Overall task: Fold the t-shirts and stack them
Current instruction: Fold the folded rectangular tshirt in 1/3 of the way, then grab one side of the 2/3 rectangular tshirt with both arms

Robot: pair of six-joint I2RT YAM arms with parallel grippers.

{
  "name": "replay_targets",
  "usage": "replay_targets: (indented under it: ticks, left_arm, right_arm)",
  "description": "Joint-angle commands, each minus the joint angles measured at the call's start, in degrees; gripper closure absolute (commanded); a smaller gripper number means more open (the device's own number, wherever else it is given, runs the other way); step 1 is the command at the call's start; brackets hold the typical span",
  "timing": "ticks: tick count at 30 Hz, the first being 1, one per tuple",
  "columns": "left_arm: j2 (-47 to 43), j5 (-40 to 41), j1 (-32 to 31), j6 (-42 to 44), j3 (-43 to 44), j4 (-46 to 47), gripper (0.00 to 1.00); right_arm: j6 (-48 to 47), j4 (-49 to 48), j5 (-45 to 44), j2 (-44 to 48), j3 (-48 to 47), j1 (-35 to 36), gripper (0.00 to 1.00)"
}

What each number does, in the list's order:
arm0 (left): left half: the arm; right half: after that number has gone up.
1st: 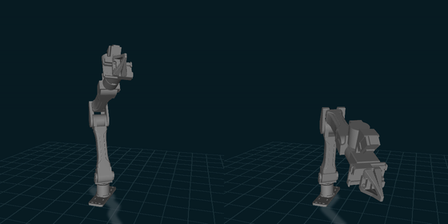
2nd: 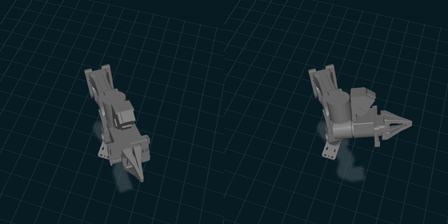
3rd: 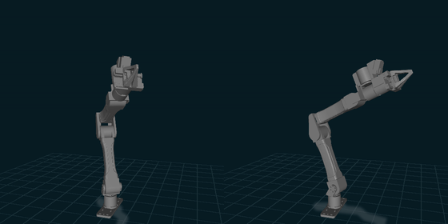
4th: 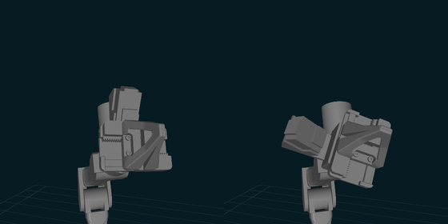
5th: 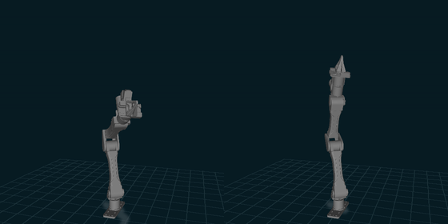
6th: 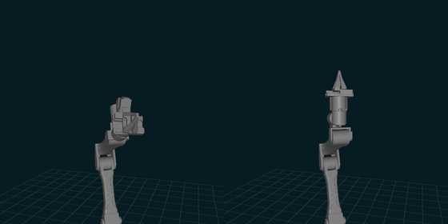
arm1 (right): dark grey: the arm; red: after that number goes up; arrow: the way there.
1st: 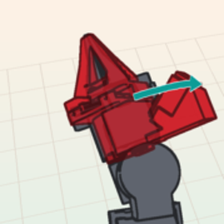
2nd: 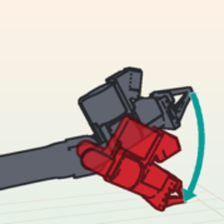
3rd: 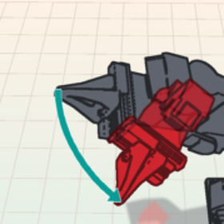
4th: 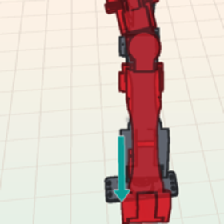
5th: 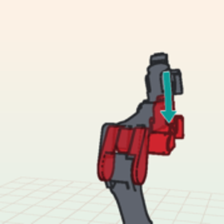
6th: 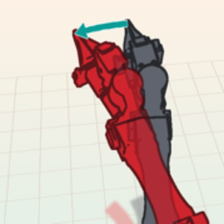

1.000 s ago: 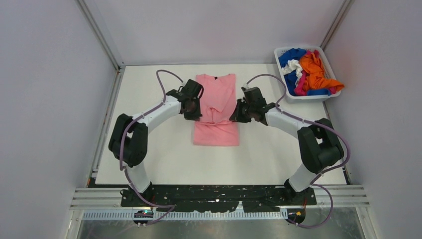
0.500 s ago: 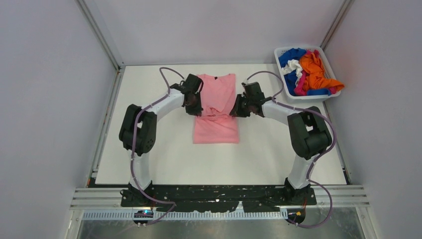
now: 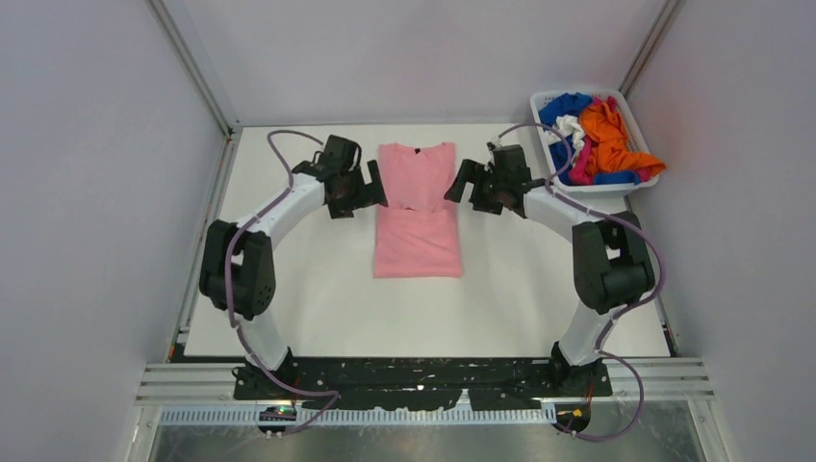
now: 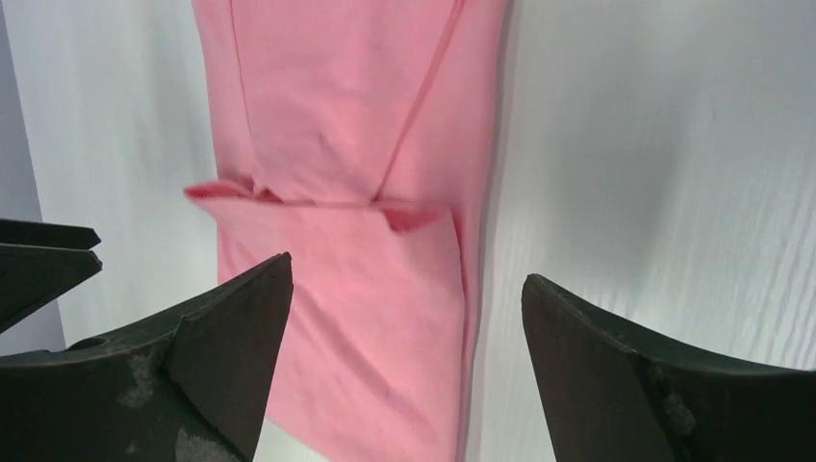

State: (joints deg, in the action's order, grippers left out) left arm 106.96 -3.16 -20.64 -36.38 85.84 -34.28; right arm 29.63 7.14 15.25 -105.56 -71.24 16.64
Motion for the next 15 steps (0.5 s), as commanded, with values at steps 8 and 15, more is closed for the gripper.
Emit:
replay_targets:
  ticks: [8,15]
  left_arm:
    - [-20.79,-8.4,-4.57,-4.41,-32.91,11.29,0.0]
    - [-17.87,-8.21,-5.67,-5.53,-35.31,11.81,0.22]
  right_arm:
    - [1.88,-2.18,2.55,21.54,26.54,4.64,0.04]
    - [4.84,-3.13,0.25,22.27,31.85,7.17,0.07]
